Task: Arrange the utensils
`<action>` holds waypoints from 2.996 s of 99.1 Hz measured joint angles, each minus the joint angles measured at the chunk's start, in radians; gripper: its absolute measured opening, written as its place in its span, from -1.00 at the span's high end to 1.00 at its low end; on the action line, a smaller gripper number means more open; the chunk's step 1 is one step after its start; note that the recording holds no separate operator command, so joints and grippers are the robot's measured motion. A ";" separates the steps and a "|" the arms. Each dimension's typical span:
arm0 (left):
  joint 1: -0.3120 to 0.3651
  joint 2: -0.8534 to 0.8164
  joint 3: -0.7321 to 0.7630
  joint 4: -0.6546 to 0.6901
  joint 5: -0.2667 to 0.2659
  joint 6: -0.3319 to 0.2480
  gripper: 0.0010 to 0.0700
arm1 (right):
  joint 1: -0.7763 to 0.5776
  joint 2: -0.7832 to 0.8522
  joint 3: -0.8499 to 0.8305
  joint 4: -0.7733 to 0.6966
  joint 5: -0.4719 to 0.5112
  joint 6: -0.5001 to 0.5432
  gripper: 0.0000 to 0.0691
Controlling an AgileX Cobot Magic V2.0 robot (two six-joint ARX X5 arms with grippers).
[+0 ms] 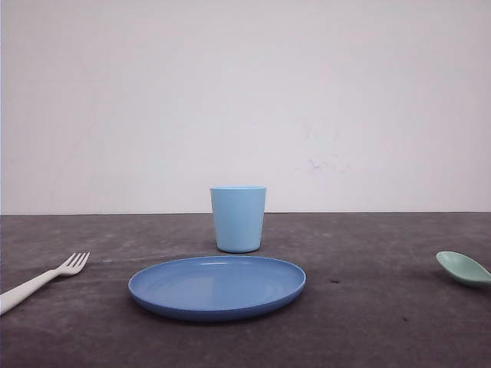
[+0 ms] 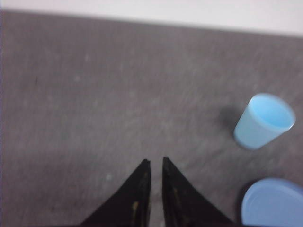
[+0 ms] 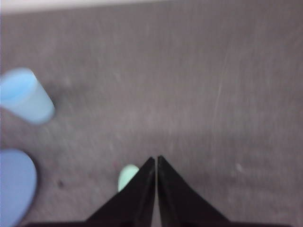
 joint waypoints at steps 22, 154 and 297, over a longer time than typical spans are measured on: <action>-0.013 0.082 0.000 -0.018 -0.032 0.009 0.97 | 0.005 0.146 0.000 -0.052 0.067 -0.032 0.97; -0.226 0.469 0.000 -0.072 -0.002 -0.077 -0.48 | 0.005 0.208 0.000 -0.064 0.063 -0.051 -0.97; -0.351 0.720 0.000 0.088 -0.175 -0.107 0.90 | 0.005 0.208 0.000 -0.064 0.063 -0.051 -0.97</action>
